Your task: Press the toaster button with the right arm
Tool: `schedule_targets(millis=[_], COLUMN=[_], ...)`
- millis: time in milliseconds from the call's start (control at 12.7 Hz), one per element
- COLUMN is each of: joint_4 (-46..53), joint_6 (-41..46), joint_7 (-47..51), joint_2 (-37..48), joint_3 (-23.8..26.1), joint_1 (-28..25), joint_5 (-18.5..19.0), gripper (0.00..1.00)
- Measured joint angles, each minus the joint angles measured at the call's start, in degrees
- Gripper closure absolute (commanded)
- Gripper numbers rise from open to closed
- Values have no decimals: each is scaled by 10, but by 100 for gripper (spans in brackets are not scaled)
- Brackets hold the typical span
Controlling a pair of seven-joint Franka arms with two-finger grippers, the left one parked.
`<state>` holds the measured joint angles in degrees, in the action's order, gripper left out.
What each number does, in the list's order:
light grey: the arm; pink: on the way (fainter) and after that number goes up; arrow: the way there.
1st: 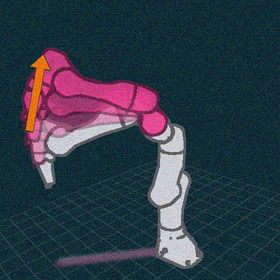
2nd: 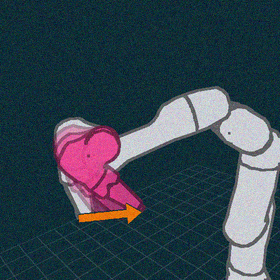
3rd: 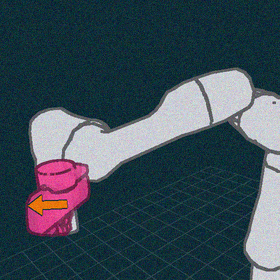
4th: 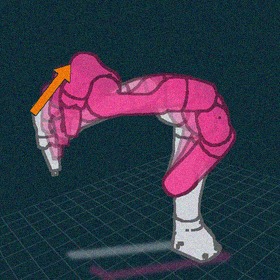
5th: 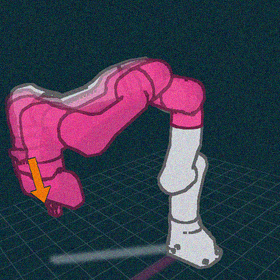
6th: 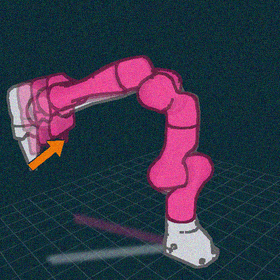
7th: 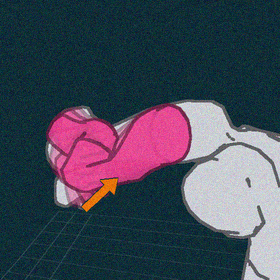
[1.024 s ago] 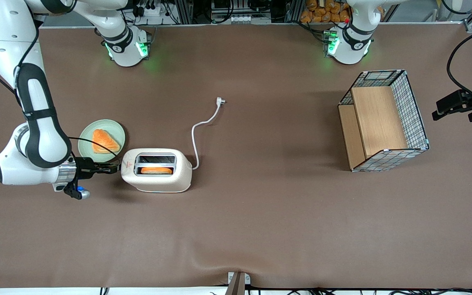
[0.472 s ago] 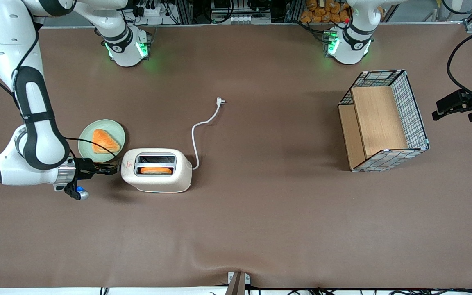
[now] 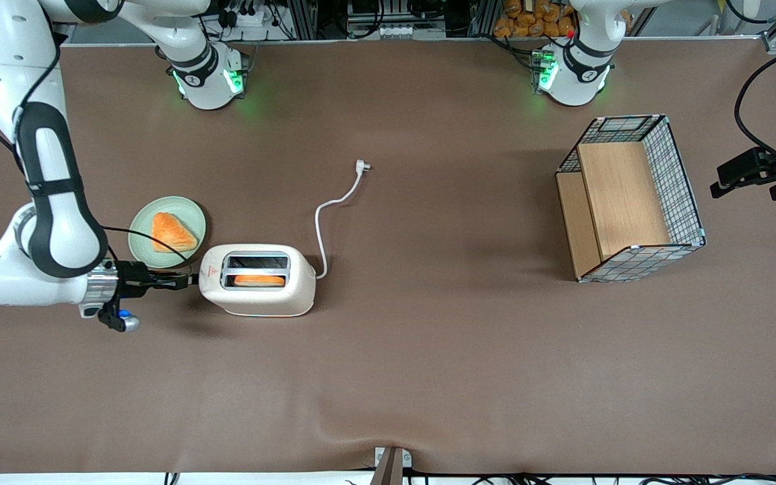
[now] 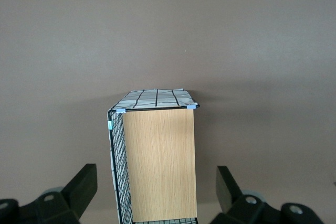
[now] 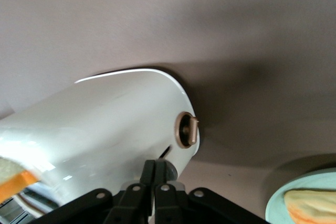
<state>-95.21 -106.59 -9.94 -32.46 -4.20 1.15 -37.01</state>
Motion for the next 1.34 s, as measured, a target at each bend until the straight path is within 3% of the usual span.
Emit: schedule_targets(millis=[79,157,866,1339], joint_4=[4,7,14,-73], joint_6=[4,7,30,28], joint_7=[0,0,-7,-11], joint_2=[13,27,165,300], joint_3=[-1,-2,-8,-2], joint_1=[0,0,0,-12], joint_5=[12,29,245,331], gripper=[5,0,0,0])
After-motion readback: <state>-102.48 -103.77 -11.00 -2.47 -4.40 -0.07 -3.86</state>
